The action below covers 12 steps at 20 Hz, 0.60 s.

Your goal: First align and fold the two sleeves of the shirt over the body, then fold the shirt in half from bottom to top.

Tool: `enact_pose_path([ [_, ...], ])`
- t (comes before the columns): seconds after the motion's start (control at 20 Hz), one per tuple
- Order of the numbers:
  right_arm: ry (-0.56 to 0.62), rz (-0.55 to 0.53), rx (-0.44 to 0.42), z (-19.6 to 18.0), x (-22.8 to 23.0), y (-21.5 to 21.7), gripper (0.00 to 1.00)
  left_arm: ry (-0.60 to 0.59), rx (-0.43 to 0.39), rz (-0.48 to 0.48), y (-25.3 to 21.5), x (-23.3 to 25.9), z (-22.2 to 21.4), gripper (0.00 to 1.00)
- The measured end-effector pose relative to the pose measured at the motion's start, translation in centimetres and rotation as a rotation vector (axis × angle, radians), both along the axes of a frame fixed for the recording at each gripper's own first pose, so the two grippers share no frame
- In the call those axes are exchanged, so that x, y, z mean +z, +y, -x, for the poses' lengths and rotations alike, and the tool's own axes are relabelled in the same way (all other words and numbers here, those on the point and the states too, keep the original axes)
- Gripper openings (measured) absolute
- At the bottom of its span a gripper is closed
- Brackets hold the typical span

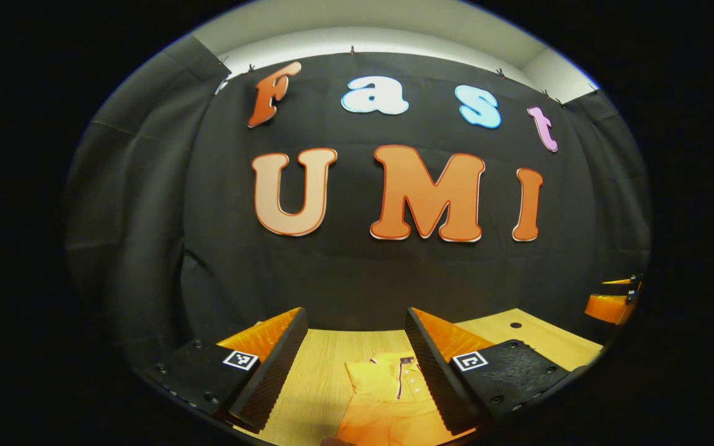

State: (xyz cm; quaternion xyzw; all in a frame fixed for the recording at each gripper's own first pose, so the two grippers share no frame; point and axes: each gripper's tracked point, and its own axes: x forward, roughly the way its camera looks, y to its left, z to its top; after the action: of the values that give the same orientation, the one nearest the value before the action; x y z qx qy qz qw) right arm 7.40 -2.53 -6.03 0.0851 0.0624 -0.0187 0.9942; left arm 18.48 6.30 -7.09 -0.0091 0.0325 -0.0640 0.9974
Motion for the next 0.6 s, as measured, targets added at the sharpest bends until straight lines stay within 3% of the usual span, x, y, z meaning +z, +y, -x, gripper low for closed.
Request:
enact_pose_path([
  [0.25,-0.067,0.008,0.049,0.7,1.3,0.4,0.98,-0.152,0.122,-0.013,0.4,4.1,5.7,0.97],
  [0.6,0.021,0.014,0.145,3.3,-3.1,0.8,0.98,-0.031,0.147,-0.090,-0.3,-0.4,11.1,0.95],
])
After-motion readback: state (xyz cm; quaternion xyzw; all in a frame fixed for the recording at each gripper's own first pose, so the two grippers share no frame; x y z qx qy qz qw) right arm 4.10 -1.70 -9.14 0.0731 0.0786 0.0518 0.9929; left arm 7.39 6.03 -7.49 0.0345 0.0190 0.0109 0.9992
